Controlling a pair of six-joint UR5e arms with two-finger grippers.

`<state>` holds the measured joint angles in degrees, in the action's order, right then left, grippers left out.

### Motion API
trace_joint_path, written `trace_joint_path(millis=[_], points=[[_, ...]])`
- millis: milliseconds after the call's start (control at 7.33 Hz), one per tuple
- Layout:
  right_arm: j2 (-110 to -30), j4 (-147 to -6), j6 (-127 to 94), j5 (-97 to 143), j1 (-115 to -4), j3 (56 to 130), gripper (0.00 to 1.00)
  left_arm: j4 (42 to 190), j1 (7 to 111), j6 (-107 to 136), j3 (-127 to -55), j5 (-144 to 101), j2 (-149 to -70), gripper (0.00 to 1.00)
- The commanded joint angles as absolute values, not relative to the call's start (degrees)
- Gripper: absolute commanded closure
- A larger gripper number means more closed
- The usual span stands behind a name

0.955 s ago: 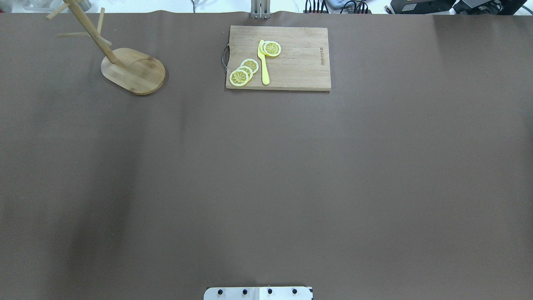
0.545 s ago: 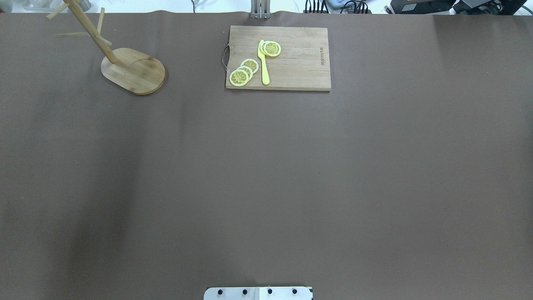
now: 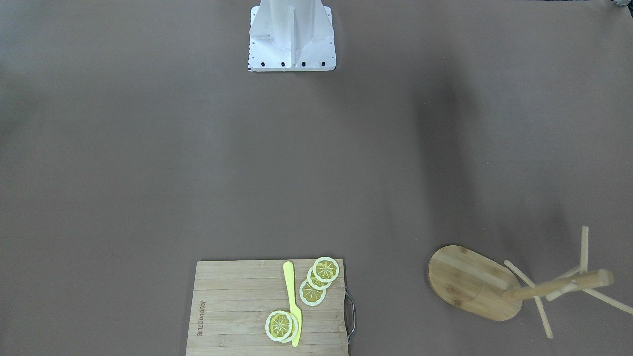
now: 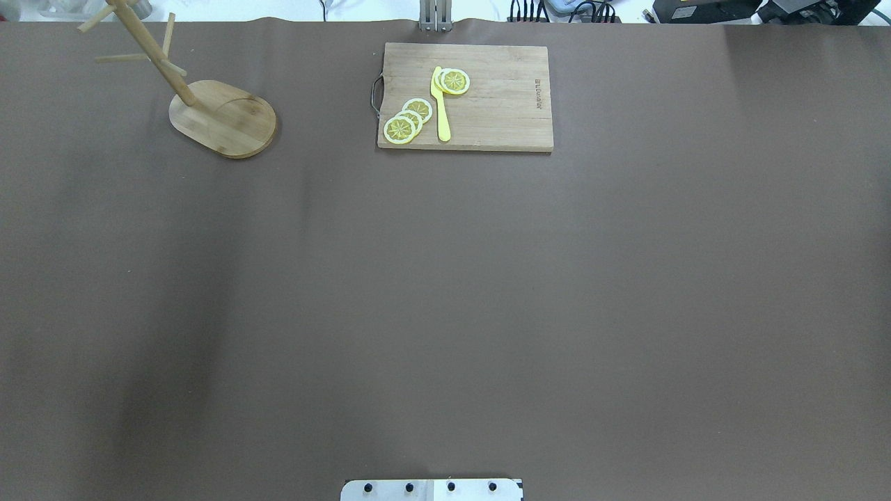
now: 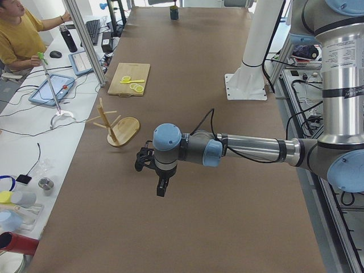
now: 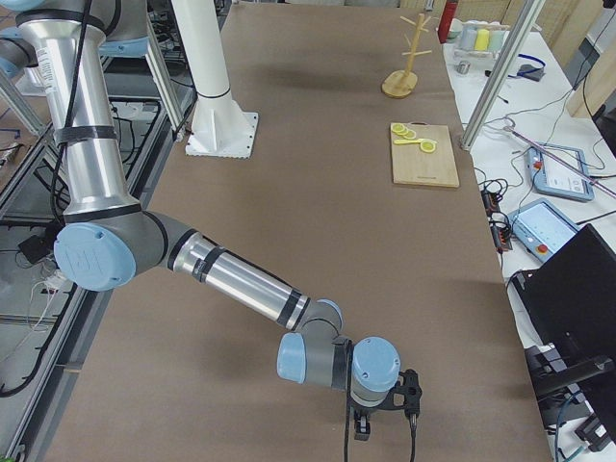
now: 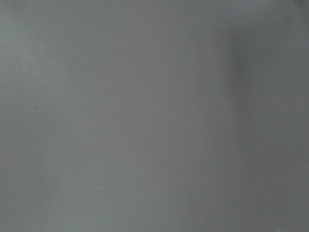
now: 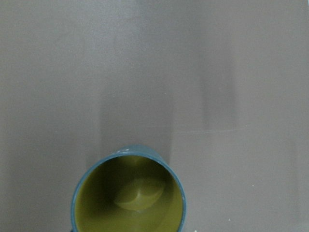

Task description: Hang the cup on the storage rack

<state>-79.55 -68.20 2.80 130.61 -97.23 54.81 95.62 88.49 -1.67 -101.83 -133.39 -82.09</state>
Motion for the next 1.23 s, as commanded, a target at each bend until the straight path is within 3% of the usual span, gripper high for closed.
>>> trace_joint_path(millis=[0, 1091], points=[[-79.2, -68.0, -1.5, 130.6, -97.1, 53.5, 0.13, 95.6, 88.5, -1.7, -102.0, -133.4, -82.1, 0.02], [-78.8, -63.7, -7.6, 130.3, -93.6, 49.9, 0.13, 95.6, 88.8, -1.7, -103.3, -133.1, -82.2, 0.02]])
